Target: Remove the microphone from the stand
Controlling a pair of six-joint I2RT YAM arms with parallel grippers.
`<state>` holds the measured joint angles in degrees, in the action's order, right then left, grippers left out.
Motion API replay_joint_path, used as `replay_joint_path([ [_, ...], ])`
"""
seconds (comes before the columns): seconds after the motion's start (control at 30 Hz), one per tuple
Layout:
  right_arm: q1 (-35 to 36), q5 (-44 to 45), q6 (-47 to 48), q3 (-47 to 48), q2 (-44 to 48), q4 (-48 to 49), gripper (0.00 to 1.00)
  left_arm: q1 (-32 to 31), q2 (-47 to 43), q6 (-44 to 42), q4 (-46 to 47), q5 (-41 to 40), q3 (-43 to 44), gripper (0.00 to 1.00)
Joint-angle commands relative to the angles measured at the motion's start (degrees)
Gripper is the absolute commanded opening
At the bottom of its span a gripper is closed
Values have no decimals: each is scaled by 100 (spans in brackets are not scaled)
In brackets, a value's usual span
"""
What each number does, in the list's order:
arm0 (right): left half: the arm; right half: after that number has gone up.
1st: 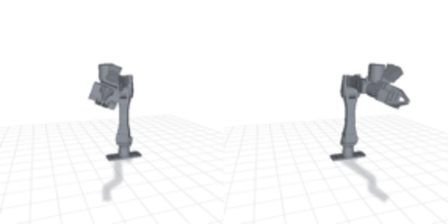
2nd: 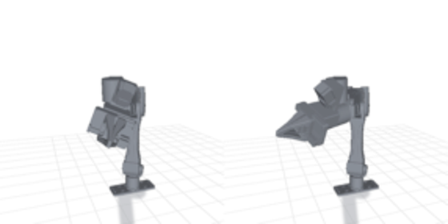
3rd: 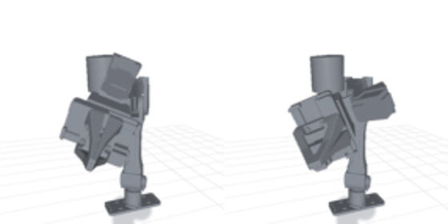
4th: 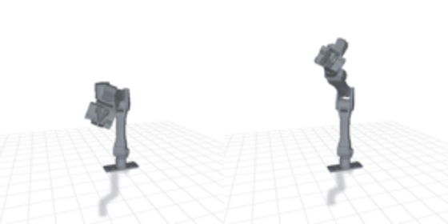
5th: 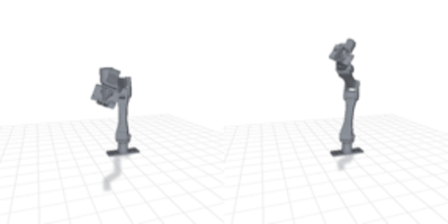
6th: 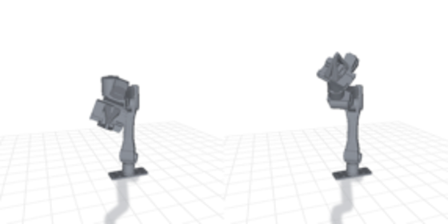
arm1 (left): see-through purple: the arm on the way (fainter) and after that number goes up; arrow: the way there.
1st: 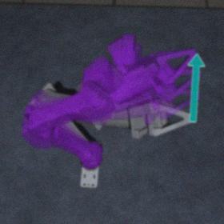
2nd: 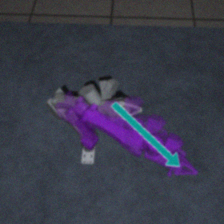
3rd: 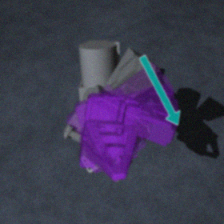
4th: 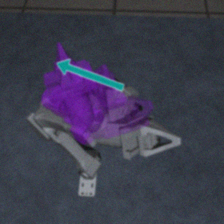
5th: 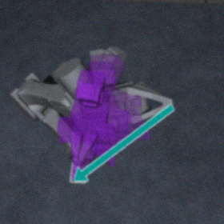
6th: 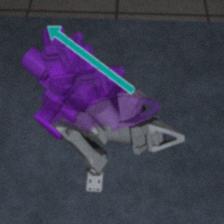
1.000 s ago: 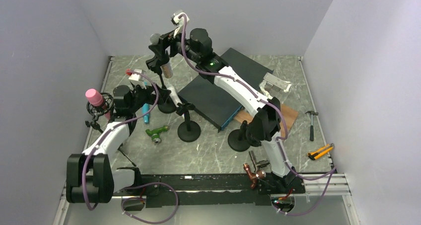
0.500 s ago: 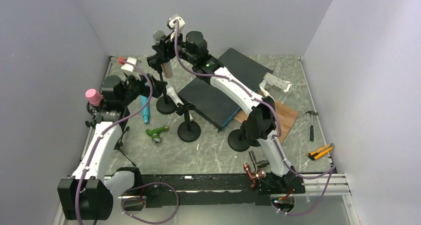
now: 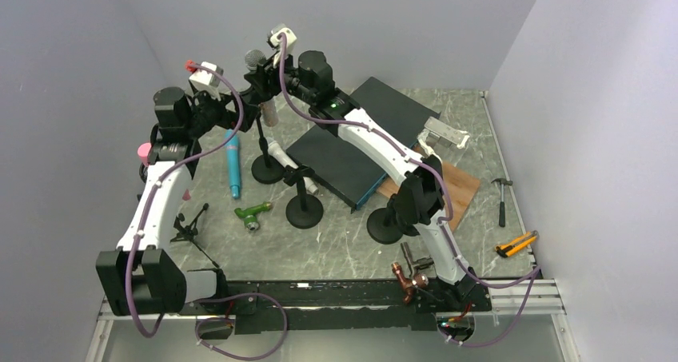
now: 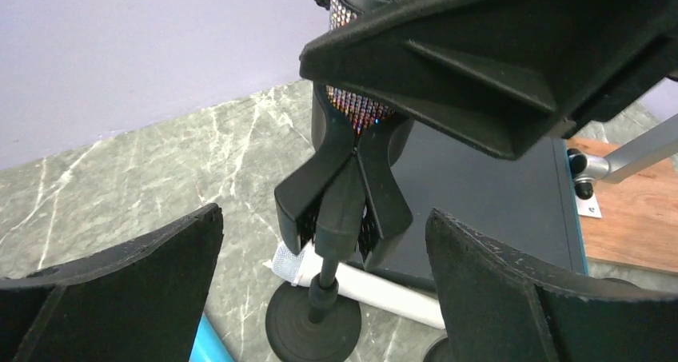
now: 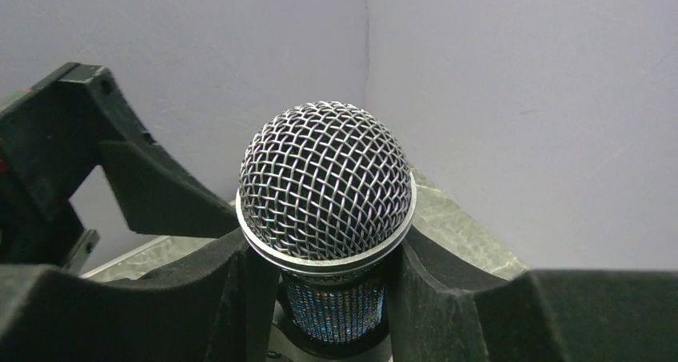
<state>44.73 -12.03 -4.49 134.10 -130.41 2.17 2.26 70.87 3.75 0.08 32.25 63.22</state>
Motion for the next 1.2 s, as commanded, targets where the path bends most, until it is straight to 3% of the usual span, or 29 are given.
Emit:
replay_joint_path([
  [0.0,22,-27,-126,99,221,4,20,28,289,-246,3,482,584,99],
  [0.2,31,-58,-161,116,224,9,19,20,519,-151,262,830,605,97],
  [0.33,28,-115,-188,140,226,5,17,13,688,-218,139,934,769,79],
  [0.37,29,-111,-192,148,225,3,16,17,716,-217,156,979,791,70],
  [0.4,25,-92,-204,152,233,19,15,19,757,-217,143,1015,850,31],
  [0.43,21,-74,-206,146,236,38,14,11,783,-217,28,846,906,3],
  [0.67,25,406,-215,489,198,79,0,-2,508,-309,283,635,519,0],
  [0.97,-340,1826,390,1340,-38,482,0,-2,571,-421,463,506,363,0],
  [1.17,-798,2173,806,931,389,813,0,7,752,-234,768,145,520,0],
])
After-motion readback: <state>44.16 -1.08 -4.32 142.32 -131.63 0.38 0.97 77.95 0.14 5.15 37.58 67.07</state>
